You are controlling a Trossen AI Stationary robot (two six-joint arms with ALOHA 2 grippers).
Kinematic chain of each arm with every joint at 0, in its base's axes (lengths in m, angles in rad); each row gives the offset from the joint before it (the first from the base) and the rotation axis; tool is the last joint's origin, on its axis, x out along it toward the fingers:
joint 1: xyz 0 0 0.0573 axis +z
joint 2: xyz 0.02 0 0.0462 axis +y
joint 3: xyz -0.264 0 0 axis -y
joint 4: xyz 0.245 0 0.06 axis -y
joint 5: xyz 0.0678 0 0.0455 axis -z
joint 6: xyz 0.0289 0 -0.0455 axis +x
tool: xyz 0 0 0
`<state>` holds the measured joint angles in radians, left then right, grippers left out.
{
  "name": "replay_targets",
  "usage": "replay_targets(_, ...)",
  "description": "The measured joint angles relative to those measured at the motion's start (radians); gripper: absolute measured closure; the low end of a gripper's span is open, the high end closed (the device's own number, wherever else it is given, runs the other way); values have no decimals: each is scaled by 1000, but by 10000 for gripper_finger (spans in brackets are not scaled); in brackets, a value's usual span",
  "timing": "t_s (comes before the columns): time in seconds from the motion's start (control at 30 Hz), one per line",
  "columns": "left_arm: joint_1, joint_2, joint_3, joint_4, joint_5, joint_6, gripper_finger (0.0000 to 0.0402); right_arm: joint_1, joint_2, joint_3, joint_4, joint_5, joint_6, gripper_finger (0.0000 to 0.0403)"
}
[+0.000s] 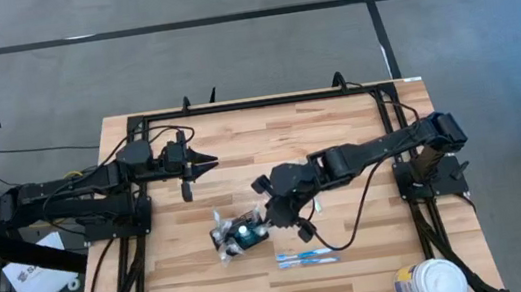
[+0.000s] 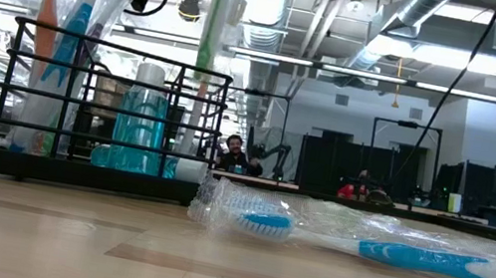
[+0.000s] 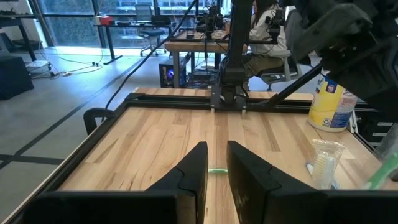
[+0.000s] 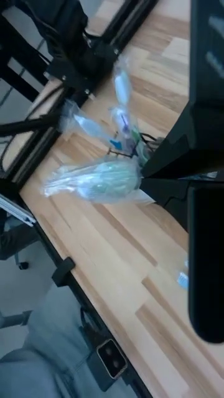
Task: Pick & Place toothbrushing station
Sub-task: Put the white green toothbrush into the black toothbrush rack
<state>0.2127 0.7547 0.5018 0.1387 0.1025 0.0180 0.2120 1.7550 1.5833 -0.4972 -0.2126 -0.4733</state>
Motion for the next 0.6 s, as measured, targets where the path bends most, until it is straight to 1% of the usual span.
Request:
replay_targets(0.37, 0, 0, 0, 0, 0, 0, 349, -13, 1, -2, -46, -1, -1, 403)
replay_targets(0.6, 0, 0, 0, 0, 0, 0, 349, -51, 1, -87, 11, -26, 26, 403)
